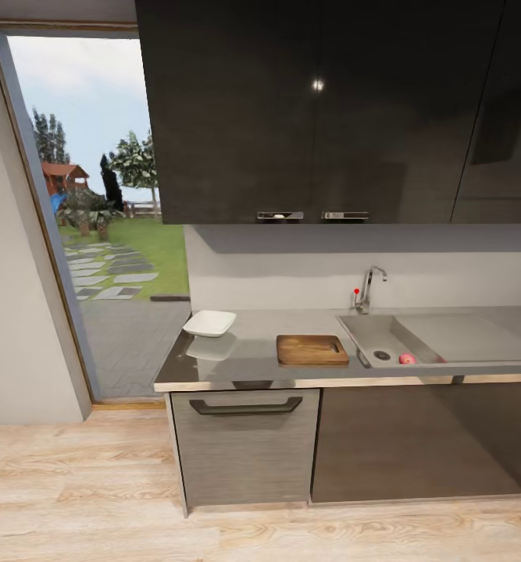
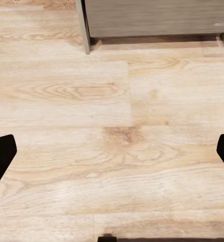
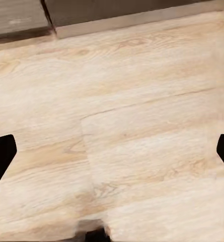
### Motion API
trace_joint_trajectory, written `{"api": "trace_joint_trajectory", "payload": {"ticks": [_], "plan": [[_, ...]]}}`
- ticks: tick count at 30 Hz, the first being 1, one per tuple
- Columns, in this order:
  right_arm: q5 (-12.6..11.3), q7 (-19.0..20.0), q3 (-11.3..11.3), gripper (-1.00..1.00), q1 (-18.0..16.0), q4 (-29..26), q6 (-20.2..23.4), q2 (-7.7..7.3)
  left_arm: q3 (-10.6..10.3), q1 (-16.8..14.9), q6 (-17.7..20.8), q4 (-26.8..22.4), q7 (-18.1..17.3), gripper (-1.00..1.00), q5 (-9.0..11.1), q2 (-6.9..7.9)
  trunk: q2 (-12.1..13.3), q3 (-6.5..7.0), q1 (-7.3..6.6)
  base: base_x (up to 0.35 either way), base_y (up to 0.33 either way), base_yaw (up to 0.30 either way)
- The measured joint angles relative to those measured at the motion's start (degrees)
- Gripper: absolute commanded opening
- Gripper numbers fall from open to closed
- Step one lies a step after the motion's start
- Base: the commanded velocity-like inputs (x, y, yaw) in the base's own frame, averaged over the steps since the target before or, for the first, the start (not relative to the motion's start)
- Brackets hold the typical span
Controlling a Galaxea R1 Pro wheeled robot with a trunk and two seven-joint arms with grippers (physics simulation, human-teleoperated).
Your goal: In the kitchen, take the Vidalia onion out of the sink, dice it on the chopping board with the paring knife, put the diced onion into the bowl on the countertop, then place both the paring knife and the chopping board into the sink.
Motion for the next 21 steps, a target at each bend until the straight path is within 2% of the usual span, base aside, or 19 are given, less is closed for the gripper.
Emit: {"api": "trace_joint_trajectory", "payload": {"ticks": [3, 6, 7, 10, 15, 17, 18, 19, 21], "plan": [[-0.1, -0.1, -0.1, 1.00, 0.0, -5.2, -0.1, -1.76, 0.0, 0.0, 0.0, 0.0, 0.0, 1.00, 0.0, 0.04, 0.0, 0.00, 0.00, 0.000, 0.000, 0.000], [-0.1, -0.2, -0.1, 1.00, 0.0, -9.4, 0.2, -2.32, 0.0, 0.0, 0.0, -0.1, 0.0, 1.00, 0.0, 0.04, 0.0, 0.00, 0.00, 0.000, 0.000, 0.000], [-0.2, -0.3, -0.1, 1.00, 0.0, -12.9, 0.9, -2.50, 0.0, 0.0, 0.0, -0.1, 0.0, 1.00, 0.0, 0.04, 0.0, 0.00, 0.00, 0.000, 0.000, 0.000], [-0.3, -0.4, -0.1, 1.00, 0.0, -18.0, 3.2, -2.58, 0.0, 0.0, 0.0, -0.1, 0.0, 1.00, 0.0, 0.04, 0.0, 0.00, 0.00, 0.000, 0.000, 0.000], [-0.4, -0.2, -0.1, 1.00, 0.0, -27.1, 9.8, -2.34, 0.0, 0.0, 0.0, -0.1, 0.0, 1.00, 0.0, 0.05, 0.0, 0.00, 0.00, 0.000, 0.000, 0.000], [-0.4, -0.1, 0.0, 1.00, 0.0, -30.5, 11.4, -2.07, 0.0, 0.0, 0.1, -0.1, 0.0, 1.00, 0.0, 0.05, 0.0, 0.00, 0.00, 0.000, 0.000, 0.000], [-0.4, 0.1, 0.5, 1.00, 0.0, -35.8, 12.3, -0.84, 0.0, 0.0, 0.0, 0.0, 0.0, 1.00, 0.0, 0.04, 0.0, 0.01, 0.00, 0.000, 0.000, 0.000], [-0.3, 0.2, 0.6, 1.00, 0.0, -37.5, 12.4, -0.26, 0.0, 0.0, 0.0, -0.1, 0.0, 1.00, 0.0, 0.04, 0.0, 0.00, 0.00, 0.000, 0.000, 0.000], [0.1, 1.2, 1.0, 1.00, 0.0, -41.7, 12.2, 2.75, 0.0, 0.0, 0.0, -0.1, 0.0, 1.00, 0.0, 0.04, 0.0, 0.00, 0.00, 0.000, 0.000, 0.000]]}}
